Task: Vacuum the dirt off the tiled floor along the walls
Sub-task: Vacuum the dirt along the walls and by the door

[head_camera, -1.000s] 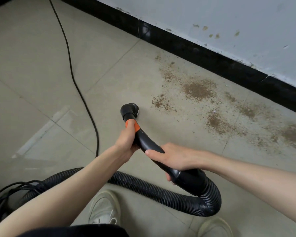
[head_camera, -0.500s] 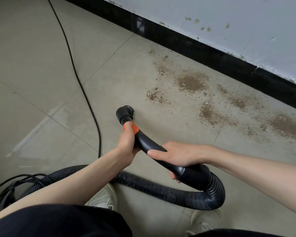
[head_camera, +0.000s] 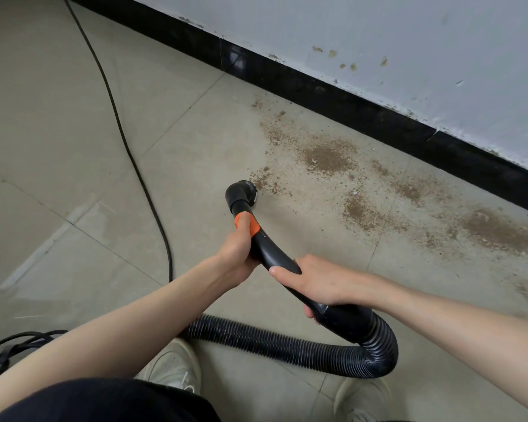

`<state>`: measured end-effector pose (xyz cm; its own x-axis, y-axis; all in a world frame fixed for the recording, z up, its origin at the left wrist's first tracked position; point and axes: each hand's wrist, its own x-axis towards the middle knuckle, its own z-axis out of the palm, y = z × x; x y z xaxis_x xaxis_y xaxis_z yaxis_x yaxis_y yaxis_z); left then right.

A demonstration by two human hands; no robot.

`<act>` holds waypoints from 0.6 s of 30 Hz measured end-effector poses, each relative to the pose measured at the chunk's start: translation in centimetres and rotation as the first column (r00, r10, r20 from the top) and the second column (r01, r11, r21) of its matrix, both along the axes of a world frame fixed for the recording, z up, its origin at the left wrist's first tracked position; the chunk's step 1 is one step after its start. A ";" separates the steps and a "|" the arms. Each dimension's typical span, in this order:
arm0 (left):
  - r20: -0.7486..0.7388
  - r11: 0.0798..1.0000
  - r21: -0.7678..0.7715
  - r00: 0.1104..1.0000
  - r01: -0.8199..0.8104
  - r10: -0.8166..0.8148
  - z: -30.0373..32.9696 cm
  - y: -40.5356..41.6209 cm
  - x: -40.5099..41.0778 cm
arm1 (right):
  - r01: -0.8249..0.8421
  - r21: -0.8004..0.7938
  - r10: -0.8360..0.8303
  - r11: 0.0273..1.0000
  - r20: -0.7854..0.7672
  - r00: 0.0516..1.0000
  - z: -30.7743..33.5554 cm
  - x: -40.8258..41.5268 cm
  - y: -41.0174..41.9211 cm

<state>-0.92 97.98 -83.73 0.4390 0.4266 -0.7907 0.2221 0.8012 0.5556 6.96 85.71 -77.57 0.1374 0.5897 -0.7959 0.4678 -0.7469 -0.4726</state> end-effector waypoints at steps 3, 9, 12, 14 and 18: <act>0.020 0.999 0.010 0.999 0.030 -0.030 -0.2 0.6 0.5 | 0.016 -0.002 -0.016 1.000 0.020 1.000 -0.1 0.4 0.5; 0.032 0.998 0.061 0.999 0.013 -0.015 -0.2 2.6 2.5 | -0.039 0.007 0.038 0.999 0.105 0.994 0.3 2.0 3.0; 0.034 0.999 0.044 0.999 -0.003 0.001 0.2 4.0 3.9 | -0.034 0.027 0.030 0.999 0.124 0.992 0.8 2.8 4.7; 0.050 0.999 0.040 0.999 -0.006 0.004 0.4 4.9 4.6 | 0.019 0.042 -0.023 0.999 0.091 0.996 1.0 3.3 5.4; 0.066 0.999 0.030 0.998 0.010 -0.012 0.1 5.5 4.8 | 0.038 0.109 -0.049 0.993 0.105 0.993 1.0 3.5 5.0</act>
<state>3.84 103.51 -83.63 0.4946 0.4445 -0.7469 0.1931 0.7817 0.5931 10.45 90.71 -76.55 0.2457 0.6621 -0.7080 0.4882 -0.7155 -0.4997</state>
